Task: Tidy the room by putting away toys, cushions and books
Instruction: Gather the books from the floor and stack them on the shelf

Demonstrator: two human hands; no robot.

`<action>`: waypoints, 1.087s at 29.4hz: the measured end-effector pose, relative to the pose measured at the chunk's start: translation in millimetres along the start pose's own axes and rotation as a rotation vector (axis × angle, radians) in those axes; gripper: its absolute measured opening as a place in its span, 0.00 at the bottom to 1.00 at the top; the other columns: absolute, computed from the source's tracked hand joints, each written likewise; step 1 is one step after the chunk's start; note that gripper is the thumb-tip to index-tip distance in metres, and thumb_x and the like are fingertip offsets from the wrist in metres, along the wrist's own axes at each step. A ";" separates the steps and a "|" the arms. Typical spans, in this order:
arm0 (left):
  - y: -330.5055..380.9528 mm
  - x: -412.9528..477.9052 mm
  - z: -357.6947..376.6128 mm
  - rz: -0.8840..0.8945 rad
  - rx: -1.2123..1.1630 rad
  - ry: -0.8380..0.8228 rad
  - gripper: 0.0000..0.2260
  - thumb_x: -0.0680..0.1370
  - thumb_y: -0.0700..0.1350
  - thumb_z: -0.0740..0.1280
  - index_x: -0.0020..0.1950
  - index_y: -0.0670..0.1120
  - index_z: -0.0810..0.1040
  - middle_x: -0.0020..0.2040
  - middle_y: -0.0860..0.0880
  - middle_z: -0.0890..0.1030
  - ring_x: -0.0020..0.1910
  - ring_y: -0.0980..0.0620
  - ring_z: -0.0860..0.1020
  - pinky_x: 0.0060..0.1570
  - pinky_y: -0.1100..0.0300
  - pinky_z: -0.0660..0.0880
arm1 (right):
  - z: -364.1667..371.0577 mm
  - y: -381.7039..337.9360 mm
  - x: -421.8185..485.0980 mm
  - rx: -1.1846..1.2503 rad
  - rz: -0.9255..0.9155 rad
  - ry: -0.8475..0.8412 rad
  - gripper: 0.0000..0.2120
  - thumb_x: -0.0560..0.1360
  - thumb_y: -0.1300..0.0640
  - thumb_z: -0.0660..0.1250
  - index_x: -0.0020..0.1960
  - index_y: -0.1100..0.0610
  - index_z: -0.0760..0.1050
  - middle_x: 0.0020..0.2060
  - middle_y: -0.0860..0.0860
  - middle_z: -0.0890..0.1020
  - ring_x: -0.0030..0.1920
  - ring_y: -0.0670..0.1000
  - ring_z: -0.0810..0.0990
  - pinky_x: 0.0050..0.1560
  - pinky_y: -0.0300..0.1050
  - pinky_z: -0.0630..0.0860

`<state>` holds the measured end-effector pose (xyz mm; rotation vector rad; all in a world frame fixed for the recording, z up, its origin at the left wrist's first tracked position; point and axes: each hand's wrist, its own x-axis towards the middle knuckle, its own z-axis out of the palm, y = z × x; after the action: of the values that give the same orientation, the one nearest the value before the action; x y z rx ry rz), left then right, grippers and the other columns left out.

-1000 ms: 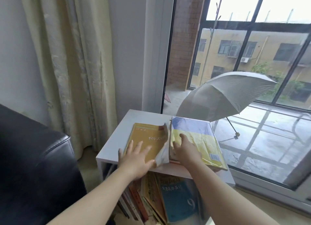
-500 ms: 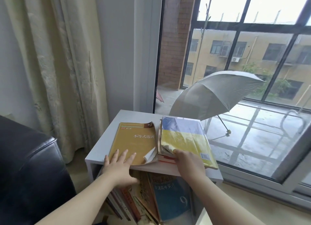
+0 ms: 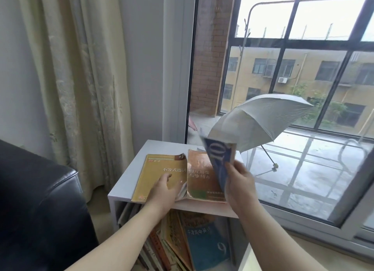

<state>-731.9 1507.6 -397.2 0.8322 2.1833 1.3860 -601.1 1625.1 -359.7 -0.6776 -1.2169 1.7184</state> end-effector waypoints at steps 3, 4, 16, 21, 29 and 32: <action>21.6 -12.2 4.4 -0.102 -0.368 -0.154 0.16 0.78 0.57 0.61 0.62 0.51 0.69 0.62 0.52 0.72 0.56 0.58 0.74 0.60 0.55 0.70 | 4.6 -22.8 5.9 0.550 0.063 -0.087 0.09 0.80 0.62 0.57 0.46 0.57 0.75 0.34 0.50 0.83 0.34 0.46 0.82 0.37 0.37 0.78; 29.9 -17.2 4.3 -0.126 -0.492 -0.255 0.15 0.77 0.60 0.60 0.58 0.54 0.70 0.59 0.53 0.72 0.54 0.59 0.74 0.60 0.54 0.69 | 6.3 -26.7 7.9 0.643 0.076 -0.107 0.09 0.80 0.61 0.56 0.48 0.56 0.74 0.37 0.51 0.83 0.37 0.46 0.83 0.40 0.37 0.79; -60.8 35.1 -38.6 -0.416 -0.108 0.303 0.15 0.76 0.38 0.65 0.62 0.38 0.68 0.57 0.36 0.77 0.49 0.40 0.76 0.44 0.52 0.72 | -14.9 36.4 -2.5 -1.219 0.042 -0.180 0.20 0.78 0.51 0.60 0.69 0.51 0.68 0.67 0.50 0.74 0.65 0.52 0.72 0.65 0.49 0.68; -74.8 51.1 -54.5 -0.424 0.061 0.188 0.22 0.78 0.41 0.63 0.70 0.39 0.62 0.60 0.37 0.73 0.55 0.38 0.75 0.45 0.55 0.73 | -26.5 55.3 9.8 -1.642 -0.120 -0.263 0.24 0.76 0.45 0.62 0.71 0.41 0.61 0.74 0.43 0.60 0.76 0.54 0.52 0.74 0.54 0.50; -68.0 48.6 -63.0 -0.390 -0.046 0.099 0.15 0.81 0.40 0.60 0.67 0.41 0.65 0.62 0.39 0.74 0.51 0.41 0.74 0.48 0.51 0.72 | 9.6 26.9 32.1 -0.537 -0.126 0.249 0.10 0.82 0.55 0.55 0.50 0.54 0.75 0.40 0.52 0.78 0.42 0.53 0.75 0.41 0.44 0.67; -64.7 43.7 -62.3 -0.397 -0.108 0.085 0.15 0.81 0.39 0.60 0.67 0.41 0.65 0.61 0.37 0.74 0.49 0.41 0.74 0.44 0.52 0.72 | 35.8 13.4 29.8 -0.017 -0.159 0.130 0.12 0.80 0.63 0.57 0.40 0.54 0.73 0.31 0.48 0.77 0.35 0.48 0.74 0.40 0.43 0.69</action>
<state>-820.0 1475.5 -431.7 0.2826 2.1623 1.3382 -648.6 1634.5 -357.2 -0.6736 -1.1634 1.5112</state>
